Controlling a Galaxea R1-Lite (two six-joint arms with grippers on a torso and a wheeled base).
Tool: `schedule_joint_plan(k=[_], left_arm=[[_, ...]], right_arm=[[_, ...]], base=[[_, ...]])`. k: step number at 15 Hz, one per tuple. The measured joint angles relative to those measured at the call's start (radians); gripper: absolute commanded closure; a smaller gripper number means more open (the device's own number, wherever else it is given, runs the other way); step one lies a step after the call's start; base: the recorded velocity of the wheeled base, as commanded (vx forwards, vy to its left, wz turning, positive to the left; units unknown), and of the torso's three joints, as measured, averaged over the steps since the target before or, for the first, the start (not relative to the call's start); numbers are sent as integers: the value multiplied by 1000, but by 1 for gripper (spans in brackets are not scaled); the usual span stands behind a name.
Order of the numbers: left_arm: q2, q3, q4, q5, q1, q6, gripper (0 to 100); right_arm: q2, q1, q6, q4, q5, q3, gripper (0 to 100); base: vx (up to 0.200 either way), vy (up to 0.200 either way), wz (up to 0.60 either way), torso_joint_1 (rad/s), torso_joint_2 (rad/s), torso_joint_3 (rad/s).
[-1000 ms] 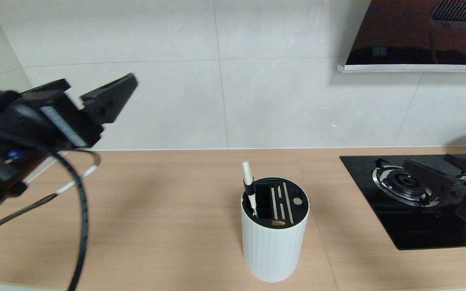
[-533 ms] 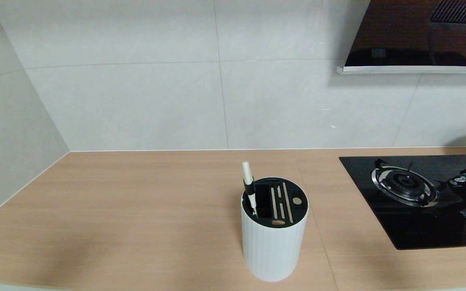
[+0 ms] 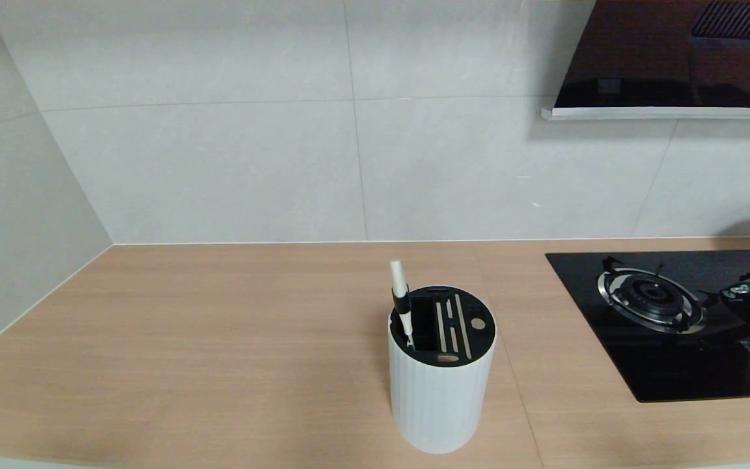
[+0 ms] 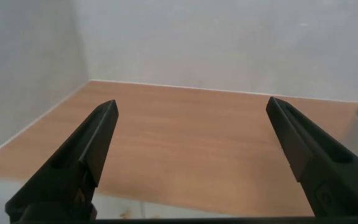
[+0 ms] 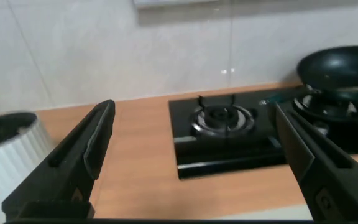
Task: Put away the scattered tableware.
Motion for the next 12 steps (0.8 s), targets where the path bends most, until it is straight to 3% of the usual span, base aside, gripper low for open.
schedule_joint_plan(k=[4, 7, 8, 9, 12], left_arm=[[-68, 213, -91, -44, 76, 31, 0], [-90, 279, -33, -246, 87, 1, 0], [-92, 284, -8, -305, 89, 8, 0], [-94, 287, -1, -320, 89, 30, 0], [-96, 289, 0, -323, 89, 33, 0]], right_arm=[[-28, -11, -29, 24, -5, 144, 0], [-32, -10, -36, 67, 121, 155, 0], [-32, -10, -37, 66, 136, 157, 0], [-33, -10, -37, 65, 138, 158, 0], [-33, -10, -35, 67, 138, 160, 0]], base=[[0, 0, 0, 0, 0, 0], [0, 0, 0, 0, 0, 0], [0, 0, 0, 0, 0, 0], [0, 0, 0, 0, 0, 0], [0, 0, 0, 0, 0, 0]])
